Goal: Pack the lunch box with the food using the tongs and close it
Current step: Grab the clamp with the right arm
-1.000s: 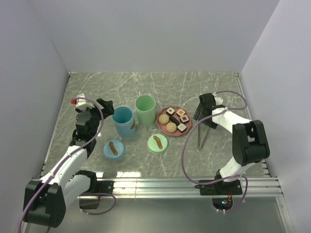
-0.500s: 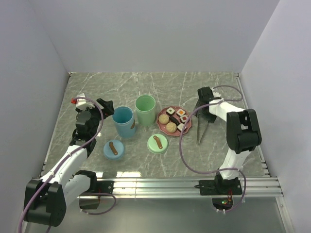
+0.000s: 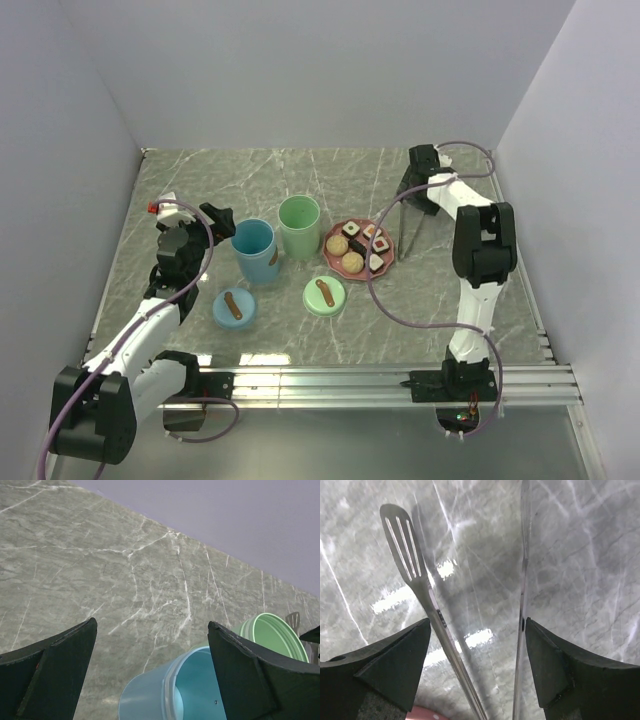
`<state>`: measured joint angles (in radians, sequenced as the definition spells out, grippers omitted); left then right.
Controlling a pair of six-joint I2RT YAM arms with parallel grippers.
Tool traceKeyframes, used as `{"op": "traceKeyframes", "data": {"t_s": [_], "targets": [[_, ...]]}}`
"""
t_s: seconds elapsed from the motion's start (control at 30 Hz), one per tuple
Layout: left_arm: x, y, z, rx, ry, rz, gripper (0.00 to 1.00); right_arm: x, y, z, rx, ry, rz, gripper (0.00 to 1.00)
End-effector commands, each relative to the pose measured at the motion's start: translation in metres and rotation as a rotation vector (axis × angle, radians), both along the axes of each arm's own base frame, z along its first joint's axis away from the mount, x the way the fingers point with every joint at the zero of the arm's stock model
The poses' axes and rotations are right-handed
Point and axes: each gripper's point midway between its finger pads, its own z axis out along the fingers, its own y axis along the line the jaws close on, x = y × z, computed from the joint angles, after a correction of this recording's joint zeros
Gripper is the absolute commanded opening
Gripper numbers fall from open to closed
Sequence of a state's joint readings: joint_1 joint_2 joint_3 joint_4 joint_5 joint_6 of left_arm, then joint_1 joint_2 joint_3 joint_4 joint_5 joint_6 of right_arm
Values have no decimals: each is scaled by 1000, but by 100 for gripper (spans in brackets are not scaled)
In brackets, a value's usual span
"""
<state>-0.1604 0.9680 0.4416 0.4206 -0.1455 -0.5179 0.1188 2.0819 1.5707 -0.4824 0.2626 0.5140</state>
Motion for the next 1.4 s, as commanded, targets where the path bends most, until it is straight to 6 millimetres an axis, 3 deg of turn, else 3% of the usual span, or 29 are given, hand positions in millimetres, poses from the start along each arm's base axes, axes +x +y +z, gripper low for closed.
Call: {"op": "traceKeyframes", "data": {"t_s": [0.0, 0.03, 0.07, 0.1, 0.13, 0.33, 0.43, 0.6, 1.03, 1.23, 1.3, 1.37], "targets": [[4, -2, 17, -22, -48, -10, 99, -3, -2, 10, 9, -8, 9, 84], [4, -3, 17, -22, -50, -12, 100, 0, 2, 28, 26, -77, 18, 84], [4, -2, 18, -22, -53, -9, 99, -4, 5, 30, 39, -90, 15, 84], [3, -2, 18, -24, -53, -7, 99, -20, 6, 19, 40, -65, 15, 85], [3, -1, 19, -24, -54, -5, 100, -21, 7, 29, 46, -100, 16, 86], [3, -3, 19, -30, -60, -17, 99, -51, 22, 4, 20, -11, 66, 90], [4, -4, 17, -30, -55, -23, 99, -55, 26, -7, 6, 17, 72, 91], [3, -5, 18, -31, -60, -25, 99, -53, 27, -3, 3, 10, 67, 90], [2, -6, 21, -28, -69, -33, 99, -45, 20, -14, -53, 104, 67, 72], [1, -5, 22, -27, -72, -33, 99, -46, 20, -17, -46, 143, 83, 71], [1, -5, 22, -27, -73, -33, 99, -49, 19, -21, -54, 175, 93, 63], [1, -5, 22, -26, -72, -33, 99, -47, 20, -20, -42, 178, 104, 62]]}}
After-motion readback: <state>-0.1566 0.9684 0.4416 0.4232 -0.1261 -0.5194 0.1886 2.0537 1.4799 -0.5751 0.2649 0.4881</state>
